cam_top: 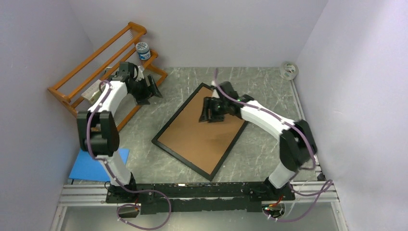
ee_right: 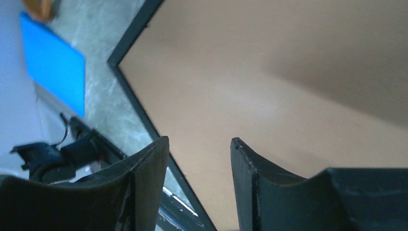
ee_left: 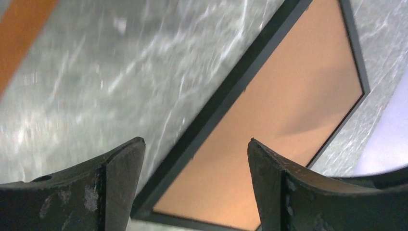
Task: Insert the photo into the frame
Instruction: Adjust the photo frame at the center of the board, then install the photo frame at the center of the board.
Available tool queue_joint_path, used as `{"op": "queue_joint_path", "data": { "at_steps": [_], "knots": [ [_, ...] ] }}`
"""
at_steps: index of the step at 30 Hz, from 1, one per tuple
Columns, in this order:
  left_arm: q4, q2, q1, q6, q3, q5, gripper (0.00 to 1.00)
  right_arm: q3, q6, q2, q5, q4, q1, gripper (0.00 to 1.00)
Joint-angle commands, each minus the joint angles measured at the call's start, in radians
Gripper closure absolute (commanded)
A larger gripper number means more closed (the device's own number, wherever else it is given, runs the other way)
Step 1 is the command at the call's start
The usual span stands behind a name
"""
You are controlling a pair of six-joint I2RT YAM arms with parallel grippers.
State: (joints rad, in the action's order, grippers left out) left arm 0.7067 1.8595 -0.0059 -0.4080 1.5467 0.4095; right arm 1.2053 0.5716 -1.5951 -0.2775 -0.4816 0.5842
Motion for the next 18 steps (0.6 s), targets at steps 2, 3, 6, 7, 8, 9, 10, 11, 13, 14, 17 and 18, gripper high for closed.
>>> {"op": "queue_joint_path", "data": {
  "at_steps": [2, 3, 6, 7, 8, 9, 10, 11, 13, 14, 17, 18],
  "knots": [
    [-0.032, -0.217, 0.045, -0.091, -0.288, -0.06, 0.17, 0.149, -0.1, -0.212, -0.335, 0.115, 0.11, 0.53],
    [-0.04, -0.243, 0.054, -0.096, -0.346, -0.047, 0.17, 0.175, -0.103, -0.267, -0.391, 0.129, 0.124, 0.57],
    [-0.059, -0.3, 0.065, -0.117, -0.46, -0.008, 0.19, 0.277, -0.14, -0.39, -0.535, 0.112, 0.171, 0.67],
    [-0.068, -0.313, 0.066, -0.125, -0.496, 0.008, 0.2, 0.326, -0.159, -0.426, -0.565, 0.086, 0.186, 0.68],
    [-0.08, -0.324, 0.066, -0.13, -0.527, 0.025, 0.24, 0.362, -0.171, -0.462, -0.609, 0.073, 0.197, 0.68],
    [-0.09, -0.332, 0.066, -0.135, -0.56, 0.039, 0.27, 0.395, -0.179, -0.497, -0.648, 0.053, 0.205, 0.7],
    [-0.097, -0.338, 0.066, -0.141, -0.587, 0.046, 0.3, 0.425, -0.186, -0.524, -0.659, 0.038, 0.213, 0.71],
    [-0.102, -0.341, 0.066, -0.144, -0.612, 0.049, 0.35, 0.447, -0.19, -0.55, -0.68, 0.03, 0.219, 0.71],
    [-0.099, -0.347, 0.066, -0.147, -0.649, 0.035, 0.43, 0.477, -0.19, -0.585, -0.691, 0.018, 0.232, 0.71],
    [-0.1, -0.351, 0.066, -0.147, -0.667, 0.029, 0.45, 0.487, -0.192, -0.6, -0.695, 0.01, 0.236, 0.71],
    [-0.106, -0.342, 0.066, -0.139, -0.696, 0.039, 0.48, 0.509, -0.195, -0.638, -0.705, -0.012, 0.245, 0.71],
    [-0.107, -0.336, 0.066, -0.138, -0.7, 0.041, 0.49, 0.516, -0.196, -0.65, -0.71, -0.021, 0.247, 0.71]
  ]
}}
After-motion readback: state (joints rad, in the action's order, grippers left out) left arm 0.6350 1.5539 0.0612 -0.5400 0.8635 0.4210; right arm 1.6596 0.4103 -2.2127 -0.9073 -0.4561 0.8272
